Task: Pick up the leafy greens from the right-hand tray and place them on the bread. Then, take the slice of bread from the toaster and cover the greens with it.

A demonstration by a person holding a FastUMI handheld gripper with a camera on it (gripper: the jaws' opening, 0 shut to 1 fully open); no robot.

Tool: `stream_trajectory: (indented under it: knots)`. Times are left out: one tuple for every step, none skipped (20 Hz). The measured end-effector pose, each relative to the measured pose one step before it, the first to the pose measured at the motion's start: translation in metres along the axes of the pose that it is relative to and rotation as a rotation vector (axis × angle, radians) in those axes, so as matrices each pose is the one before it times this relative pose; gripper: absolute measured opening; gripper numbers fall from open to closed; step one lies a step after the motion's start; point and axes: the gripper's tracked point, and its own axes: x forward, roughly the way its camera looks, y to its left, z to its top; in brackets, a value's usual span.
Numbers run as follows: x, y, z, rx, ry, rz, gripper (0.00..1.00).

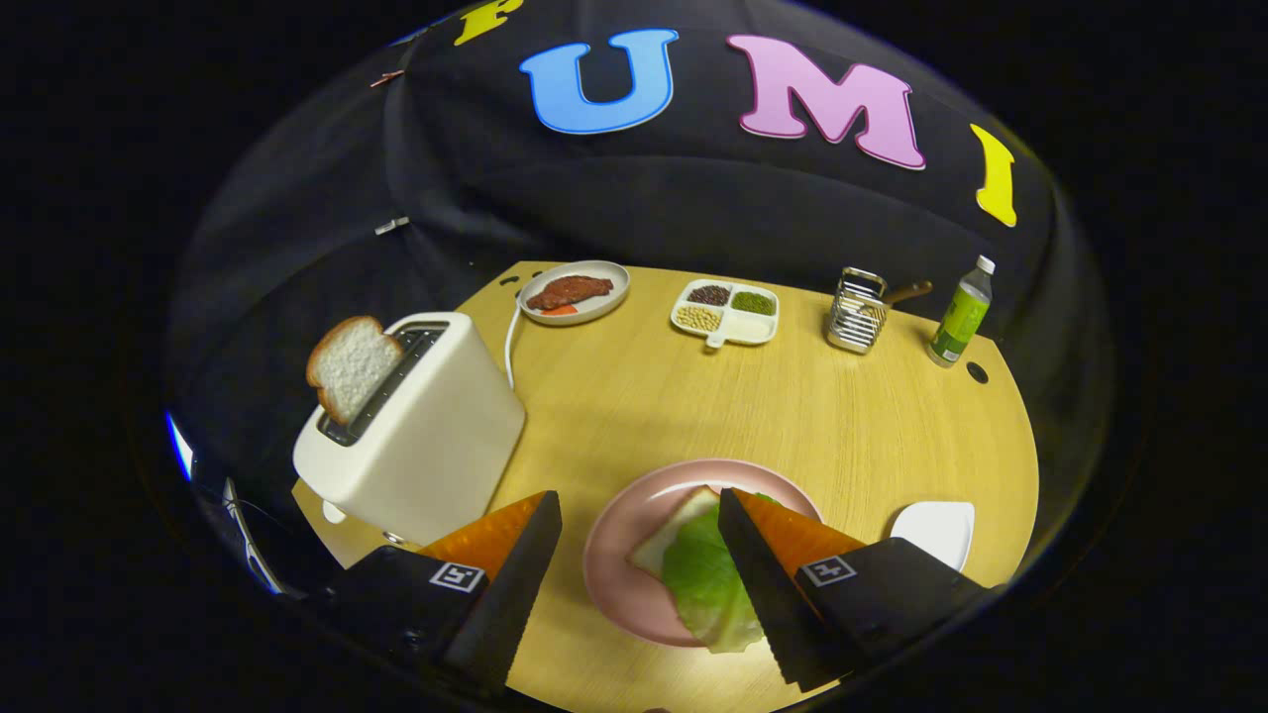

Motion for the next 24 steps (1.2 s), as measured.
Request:
stream_trajectory:
  knots:
    - [-0.00155, 0.01089, 0.00992, -0.00998, -0.01856, 0.02098, 0.99]
    - [-0.00112, 0.01128, 0.00789, -0.00611, -0.01401, 0.02146, 0.99]
    - [-0.00022, 0.00894, 0.00533, -0.00349, -0.00232, 0.01450, 0.99]
    - [0.00011, 0.00956, 0.00503, -0.00366, -0.00217, 0.01550, 0.99]
    - [0.00025, 0.01067, 0.00653, -0.00658, -0.01031, 0.01833, 0.99]
    - [0.00125, 0.01074, 0.00638, -0.01394, -0.01230, 0.01862, 0.99]
    - [0.00107, 0.01030, 0.00609, -0.02217, -0.01044, 0.01644, 0.99]
    - [-0.00038, 0.01095, 0.00484, -0.02468, -0.00861, 0.01786, 0.99]
    - [0.00039, 0.01092, 0.00587, -0.02133, -0.00794, 0.02142, 0.99]
    - [0.00245, 0.01008, 0.00513, -0.01522, -0.00668, 0.01931, 0.99]
    - [0.00257, 0.01061, 0.00463, -0.00965, -0.00611, 0.01832, 0.99]
    - [0.00272, 0.01255, 0.00338, -0.00783, -0.00260, 0.02031, 0.99]
    - [0.00170, 0.00872, 0.00330, -0.00718, -0.00191, 0.01384, 0.99]
    - [0.00319, 0.00928, 0.00352, -0.00871, -0.00262, 0.01619, 0.99]
    - [0.00331, 0.00910, 0.00288, -0.00765, -0.00194, 0.01397, 0.99]
    - [0.00255, 0.00927, 0.00344, -0.00770, -0.00016, 0.01599, 0.99]
    - [0.00235, 0.00796, 0.00301, -0.00736, -0.00080, 0.01426, 0.99]
    - [0.00543, 0.00726, 0.00359, -0.00613, -0.00294, 0.01202, 0.99]
    - [0.00459, 0.00723, 0.00291, -0.00673, -0.00131, 0.01034, 0.99]
    - [0.00475, 0.00632, 0.00133, -0.00694, 0.00156, 0.00864, 0.99]
    - [0.00465, 0.00496, 0.00102, -0.00459, 0.00356, 0.00758, 0.99]
    - [0.00544, 0.00559, 0.00086, -0.00189, 0.00043, 0.00629, 0.99]
    - [0.00579, 0.00450, 0.00069, 0.00002, 0.00321, 0.00220, 0.99]
    - [0.00526, 0.00481, -0.00041, 0.00106, 0.00312, 0.00160, 0.99]
